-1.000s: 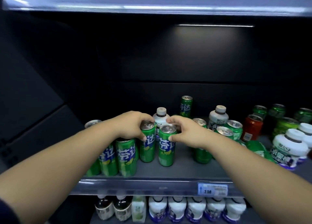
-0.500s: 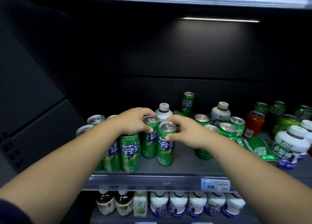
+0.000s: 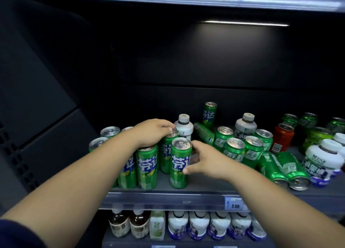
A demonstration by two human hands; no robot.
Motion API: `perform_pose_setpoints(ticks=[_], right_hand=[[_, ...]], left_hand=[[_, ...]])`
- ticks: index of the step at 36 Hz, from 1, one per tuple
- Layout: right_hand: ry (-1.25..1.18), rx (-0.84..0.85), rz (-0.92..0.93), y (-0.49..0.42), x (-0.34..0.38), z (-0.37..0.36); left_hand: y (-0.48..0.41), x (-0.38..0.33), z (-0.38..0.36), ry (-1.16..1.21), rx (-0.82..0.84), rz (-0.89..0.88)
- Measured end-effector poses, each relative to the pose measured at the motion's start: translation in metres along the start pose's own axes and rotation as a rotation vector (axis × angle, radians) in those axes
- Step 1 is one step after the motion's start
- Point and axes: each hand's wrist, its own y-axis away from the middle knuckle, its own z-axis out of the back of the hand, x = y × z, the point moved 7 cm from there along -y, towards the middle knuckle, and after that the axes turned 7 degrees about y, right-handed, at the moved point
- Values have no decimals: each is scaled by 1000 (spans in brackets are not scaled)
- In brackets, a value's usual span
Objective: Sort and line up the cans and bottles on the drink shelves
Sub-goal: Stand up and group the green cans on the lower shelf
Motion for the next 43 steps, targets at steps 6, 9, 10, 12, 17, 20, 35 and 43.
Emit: perform_pose_setpoints(ticks=[6, 9, 10, 12, 17, 20, 35, 43], right_hand=[[-30, -96, -6, 1, -3, -14], [-64, -99, 1, -2, -4, -25], [-67, -105, -2, -3, -5, -28], [-82, -131, -18, -4, -9, -32], [-147, -146, -26, -3, -10, -41], [-168, -154, -27, -4, -7, -44], [-170, -167, -19, -5, -9, -43], [-198, -138, -6, -3, -7, -43]], left_hand=[[-3, 6, 2, -60, -48, -1], [-4, 8, 3, -101, -57, 8], [-4, 8, 3, -108, -58, 14], [-2, 6, 3, -111, -61, 23], [-2, 5, 3, -114, -66, 48], [-1, 5, 2, -108, -66, 52], [2, 2, 4, -68, -89, 76], [2, -1, 4, -130, -87, 88]])
